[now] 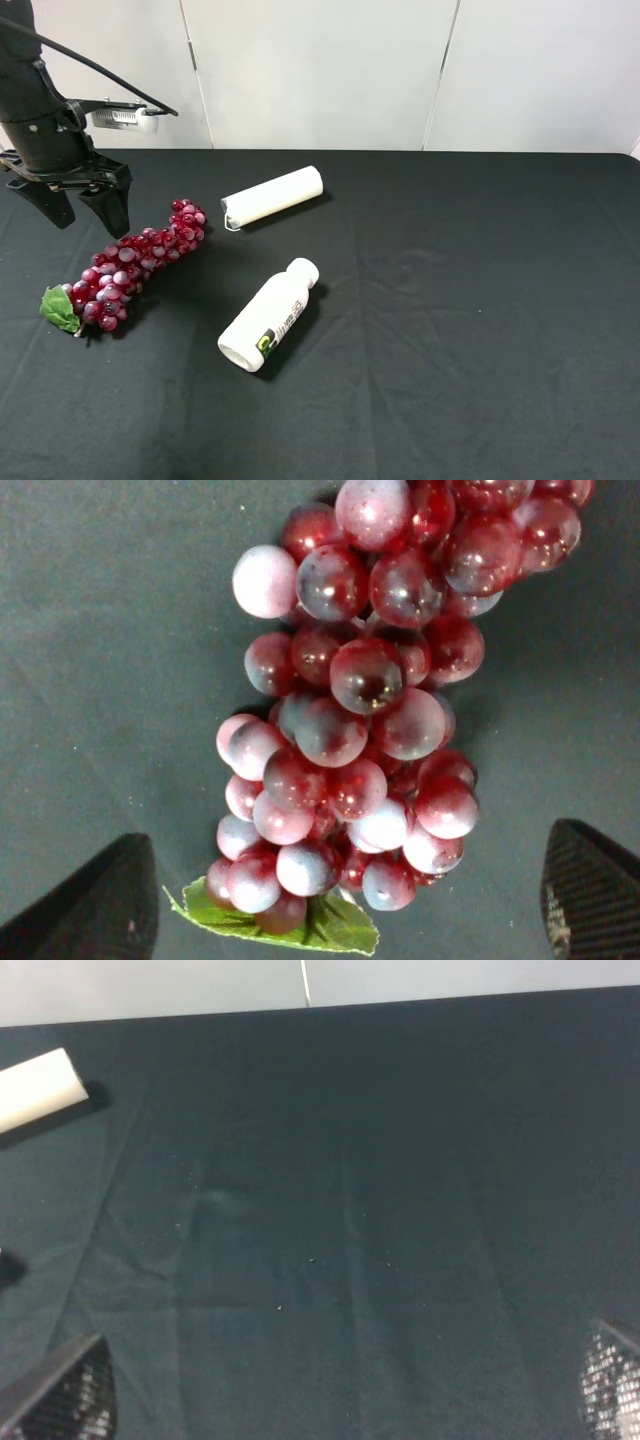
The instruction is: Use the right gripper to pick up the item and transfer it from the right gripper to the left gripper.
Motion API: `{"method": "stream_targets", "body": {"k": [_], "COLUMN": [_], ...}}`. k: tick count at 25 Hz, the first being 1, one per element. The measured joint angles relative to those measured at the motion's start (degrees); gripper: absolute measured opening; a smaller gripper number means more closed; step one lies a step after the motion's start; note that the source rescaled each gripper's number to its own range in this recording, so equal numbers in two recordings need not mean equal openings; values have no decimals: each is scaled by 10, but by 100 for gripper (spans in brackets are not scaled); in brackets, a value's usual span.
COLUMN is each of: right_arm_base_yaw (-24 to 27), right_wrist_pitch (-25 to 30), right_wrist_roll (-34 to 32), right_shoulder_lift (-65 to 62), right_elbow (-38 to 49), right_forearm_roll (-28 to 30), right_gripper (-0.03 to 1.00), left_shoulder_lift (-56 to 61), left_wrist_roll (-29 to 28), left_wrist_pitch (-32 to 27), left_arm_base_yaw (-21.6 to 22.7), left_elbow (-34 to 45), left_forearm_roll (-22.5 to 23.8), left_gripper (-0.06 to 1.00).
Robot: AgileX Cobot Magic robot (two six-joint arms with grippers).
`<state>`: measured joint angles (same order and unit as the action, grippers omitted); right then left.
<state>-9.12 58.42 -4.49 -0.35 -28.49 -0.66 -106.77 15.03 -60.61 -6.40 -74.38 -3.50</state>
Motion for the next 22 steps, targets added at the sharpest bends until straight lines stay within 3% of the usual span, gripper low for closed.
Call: {"method": "stream_targets", "body": {"k": [5, 12, 22], "right_arm_base_yaw": [0, 0, 0], "right_wrist_pitch": [0, 0, -1], "right_wrist_roll": [0, 0, 0], "right_shoulder_lift": [0, 0, 0], "right_elbow": [0, 0, 0], "right_forearm_roll": [0, 0, 0], "right_gripper": [100, 100, 100], "left_shoulder_lift": [0, 0, 0], "left_wrist_roll": [0, 0, -1], "left_wrist_pitch": [8, 9, 28], "left_arm_base_yaw": [0, 0, 0], "left_elbow": [0, 0, -1], "left_forearm_roll": [0, -1, -60], "left_gripper": [62, 86, 88]}}
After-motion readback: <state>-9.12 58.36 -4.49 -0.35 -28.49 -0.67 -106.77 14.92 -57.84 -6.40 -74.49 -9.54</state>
